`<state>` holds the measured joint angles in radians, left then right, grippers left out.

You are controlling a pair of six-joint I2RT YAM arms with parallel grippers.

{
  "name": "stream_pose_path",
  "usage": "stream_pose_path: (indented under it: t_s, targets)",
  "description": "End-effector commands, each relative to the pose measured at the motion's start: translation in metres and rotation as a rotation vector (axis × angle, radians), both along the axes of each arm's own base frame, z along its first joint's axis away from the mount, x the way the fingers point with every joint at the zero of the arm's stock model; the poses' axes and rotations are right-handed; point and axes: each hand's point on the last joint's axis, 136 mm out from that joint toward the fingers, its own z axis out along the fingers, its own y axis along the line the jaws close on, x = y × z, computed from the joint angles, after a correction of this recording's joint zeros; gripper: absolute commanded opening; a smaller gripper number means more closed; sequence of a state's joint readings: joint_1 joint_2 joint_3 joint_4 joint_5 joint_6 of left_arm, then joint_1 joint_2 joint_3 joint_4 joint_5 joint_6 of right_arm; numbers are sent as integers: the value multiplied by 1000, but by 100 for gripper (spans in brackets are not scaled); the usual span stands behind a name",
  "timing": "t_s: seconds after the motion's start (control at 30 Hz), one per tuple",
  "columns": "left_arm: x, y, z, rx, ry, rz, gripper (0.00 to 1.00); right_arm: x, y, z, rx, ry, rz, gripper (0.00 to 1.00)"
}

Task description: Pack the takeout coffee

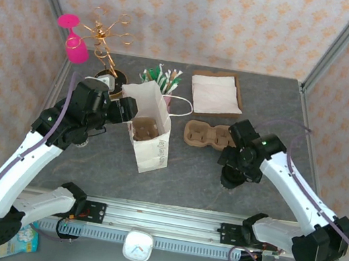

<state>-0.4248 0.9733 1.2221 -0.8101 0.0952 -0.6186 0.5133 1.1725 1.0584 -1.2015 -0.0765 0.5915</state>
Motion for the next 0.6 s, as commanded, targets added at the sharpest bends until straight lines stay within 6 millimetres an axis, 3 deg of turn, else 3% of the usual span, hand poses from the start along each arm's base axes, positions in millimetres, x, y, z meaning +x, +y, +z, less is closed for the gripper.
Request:
stream_pose_path:
  t_s: [0.0,0.3,0.57]
  targets:
    - [2,5,7,23,-32,15,77,0,-3,-4,-20,5,18,96]
    - [1,7,6,21,-33,30,77,-7,-12,-20,-80,64,38,95]
    - [2,7,2,26,-26,27,78,-7,-5,-26,-53,75,56,85]
